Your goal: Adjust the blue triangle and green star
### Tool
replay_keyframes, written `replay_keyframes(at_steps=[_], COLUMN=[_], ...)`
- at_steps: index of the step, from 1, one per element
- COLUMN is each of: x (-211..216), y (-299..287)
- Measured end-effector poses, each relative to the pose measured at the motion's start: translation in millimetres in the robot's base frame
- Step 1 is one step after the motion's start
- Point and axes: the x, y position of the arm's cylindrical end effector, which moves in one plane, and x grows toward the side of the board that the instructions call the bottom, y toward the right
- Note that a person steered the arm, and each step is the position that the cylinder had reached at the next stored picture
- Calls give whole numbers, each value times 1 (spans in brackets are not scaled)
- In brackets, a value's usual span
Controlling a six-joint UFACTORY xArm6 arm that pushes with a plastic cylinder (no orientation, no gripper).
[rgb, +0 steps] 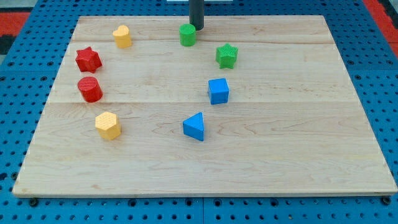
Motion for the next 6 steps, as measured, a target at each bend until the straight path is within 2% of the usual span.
replay_keyframes(at_steps=[3, 5, 6], x=[8, 9, 48], y=[18, 129, 162])
